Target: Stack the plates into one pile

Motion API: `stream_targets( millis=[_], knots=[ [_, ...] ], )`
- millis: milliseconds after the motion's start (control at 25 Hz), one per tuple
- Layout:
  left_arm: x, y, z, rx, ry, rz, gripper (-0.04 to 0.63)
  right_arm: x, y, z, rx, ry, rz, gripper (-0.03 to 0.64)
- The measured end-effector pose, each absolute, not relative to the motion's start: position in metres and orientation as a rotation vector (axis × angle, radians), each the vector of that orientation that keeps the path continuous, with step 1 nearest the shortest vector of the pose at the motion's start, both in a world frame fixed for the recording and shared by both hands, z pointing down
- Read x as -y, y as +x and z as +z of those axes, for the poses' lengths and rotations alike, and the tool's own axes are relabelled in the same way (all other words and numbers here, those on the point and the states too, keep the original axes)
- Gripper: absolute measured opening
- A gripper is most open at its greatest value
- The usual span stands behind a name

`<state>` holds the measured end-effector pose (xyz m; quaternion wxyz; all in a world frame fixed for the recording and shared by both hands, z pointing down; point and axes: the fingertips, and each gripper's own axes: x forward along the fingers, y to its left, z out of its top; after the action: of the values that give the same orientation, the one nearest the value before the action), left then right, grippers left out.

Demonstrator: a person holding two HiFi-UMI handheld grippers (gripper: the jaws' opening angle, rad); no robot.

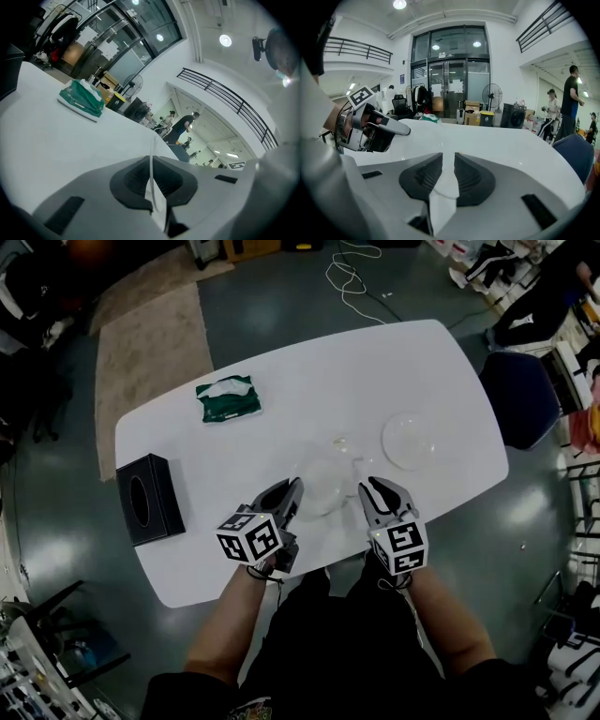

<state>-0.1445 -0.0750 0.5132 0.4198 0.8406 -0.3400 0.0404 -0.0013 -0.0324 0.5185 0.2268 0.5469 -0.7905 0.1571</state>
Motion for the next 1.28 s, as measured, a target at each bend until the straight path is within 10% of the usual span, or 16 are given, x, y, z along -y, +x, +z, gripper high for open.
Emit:
stream_targets(
  millis=[1280],
  knots=[
    [0.094, -0.05, 0.57, 0.954, 1.814, 0.065, 0.029, 0.075, 0.126, 0.535, 2.204, 1.421, 0.478, 0.083]
  ],
)
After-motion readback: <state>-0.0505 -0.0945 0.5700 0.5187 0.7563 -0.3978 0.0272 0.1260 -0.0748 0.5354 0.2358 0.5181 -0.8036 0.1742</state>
